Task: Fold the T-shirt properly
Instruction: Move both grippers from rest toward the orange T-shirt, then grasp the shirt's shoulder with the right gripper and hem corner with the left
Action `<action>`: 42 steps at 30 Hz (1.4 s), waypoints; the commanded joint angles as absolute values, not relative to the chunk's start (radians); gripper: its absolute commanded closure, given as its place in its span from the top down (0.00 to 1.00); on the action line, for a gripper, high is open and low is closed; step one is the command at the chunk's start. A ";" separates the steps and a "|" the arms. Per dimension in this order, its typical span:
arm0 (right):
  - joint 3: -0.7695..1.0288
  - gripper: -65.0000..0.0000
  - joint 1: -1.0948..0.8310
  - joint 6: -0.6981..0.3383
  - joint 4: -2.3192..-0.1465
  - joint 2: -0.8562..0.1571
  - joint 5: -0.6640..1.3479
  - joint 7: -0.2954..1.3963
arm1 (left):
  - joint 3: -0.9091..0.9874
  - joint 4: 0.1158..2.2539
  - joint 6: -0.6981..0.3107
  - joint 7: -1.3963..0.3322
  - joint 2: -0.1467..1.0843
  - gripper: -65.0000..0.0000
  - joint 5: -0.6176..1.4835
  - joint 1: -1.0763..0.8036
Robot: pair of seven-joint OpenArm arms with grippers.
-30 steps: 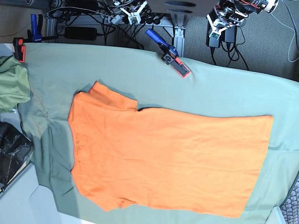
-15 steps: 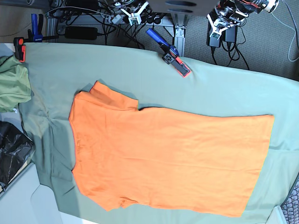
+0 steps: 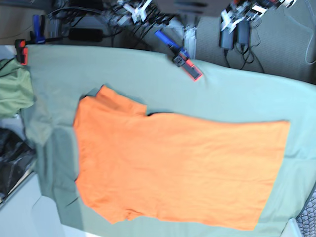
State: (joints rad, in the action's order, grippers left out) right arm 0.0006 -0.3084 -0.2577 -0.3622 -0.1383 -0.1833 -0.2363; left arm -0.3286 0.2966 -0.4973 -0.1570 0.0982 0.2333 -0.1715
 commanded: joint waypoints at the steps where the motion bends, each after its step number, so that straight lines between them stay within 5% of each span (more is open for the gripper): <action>1: 0.001 0.00 -0.354 -0.323 -0.395 -0.168 -0.182 -0.247 | -0.310 0.338 -0.556 -0.155 0.115 0.08 0.268 -0.204; 8: 0.001 0.00 -0.615 -0.331 -0.727 -0.324 0.003 -0.247 | -0.081 0.733 -0.698 -0.231 0.190 0.09 0.321 -0.435; 19: 0.130 0.00 -1.052 -0.334 -1.424 -0.530 0.180 -0.155 | 0.157 1.462 -0.698 -0.588 0.274 0.10 0.743 -0.765; 25: 0.334 0.00 -1.158 -0.334 -1.760 -0.537 0.358 -0.016 | 0.279 1.822 -0.698 -0.628 0.340 0.46 0.827 -0.904; 30: 0.446 0.00 -1.040 -0.273 -1.876 -0.534 0.474 0.088 | 0.333 1.973 -0.698 -0.624 0.399 0.49 0.841 -0.924; 32: 0.452 0.20 -0.954 -0.223 -1.872 -0.534 0.528 0.123 | 0.344 1.977 -0.698 -0.617 0.419 0.49 0.841 -0.913; 35: 0.451 0.68 -0.822 -0.198 -1.855 -0.523 0.589 0.154 | 0.347 1.977 -0.698 -0.617 0.444 0.49 0.837 -0.894; 42: 0.450 0.69 -0.568 -0.142 -1.781 -0.427 0.675 0.283 | 0.347 1.977 -0.698 -0.616 0.451 0.49 0.818 -0.896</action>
